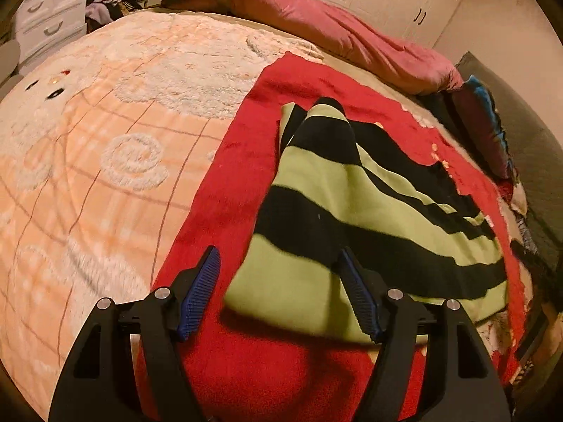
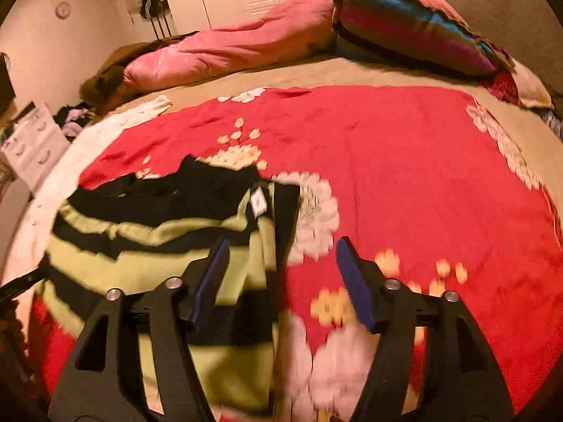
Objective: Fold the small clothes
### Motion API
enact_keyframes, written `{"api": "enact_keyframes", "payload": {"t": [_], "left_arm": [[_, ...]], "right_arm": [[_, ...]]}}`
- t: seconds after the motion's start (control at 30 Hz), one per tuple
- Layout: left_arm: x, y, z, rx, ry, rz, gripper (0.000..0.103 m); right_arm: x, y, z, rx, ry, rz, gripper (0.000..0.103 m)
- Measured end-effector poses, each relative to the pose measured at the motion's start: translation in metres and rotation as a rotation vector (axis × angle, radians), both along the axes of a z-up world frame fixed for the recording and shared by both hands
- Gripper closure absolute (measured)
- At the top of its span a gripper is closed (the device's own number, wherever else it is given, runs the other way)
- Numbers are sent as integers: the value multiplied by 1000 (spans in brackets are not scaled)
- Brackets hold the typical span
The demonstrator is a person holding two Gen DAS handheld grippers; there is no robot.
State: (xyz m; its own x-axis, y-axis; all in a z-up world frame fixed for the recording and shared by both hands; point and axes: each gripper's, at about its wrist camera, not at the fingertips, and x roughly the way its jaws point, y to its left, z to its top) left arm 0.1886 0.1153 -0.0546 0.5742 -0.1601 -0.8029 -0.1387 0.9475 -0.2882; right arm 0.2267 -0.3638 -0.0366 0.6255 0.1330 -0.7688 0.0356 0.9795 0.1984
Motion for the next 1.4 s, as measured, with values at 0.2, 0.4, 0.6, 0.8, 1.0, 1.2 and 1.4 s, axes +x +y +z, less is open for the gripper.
{"api": "enact_keyframes", "payload": {"t": [0.2,0.4,0.6,0.8,1.0,1.2,1.4], "left_arm": [[-8,3,6,-61,-8,-25,36],[-5,-1,-3,-71,13,-19,43],[-11,10,-4,-134,13,-7,95],[-17,28,-5,-113,24,34,96],[-15,19,-8,-56,38,11,96],[-20,15,-3,-26,39,4,95],[-31,7,21,35,13,-18,94]], "right_arm": [[-34,1,-11,132,42,8,38],[-32,19,-31,183,116,55,38],[-36,16,-49,252,174,31,86],[-38,13,-53,218,188,9,81],[-40,16,-52,152,189,1,70],[-52,13,-35,124,156,-12,50],[-62,14,-11,110,83,3,34]]}}
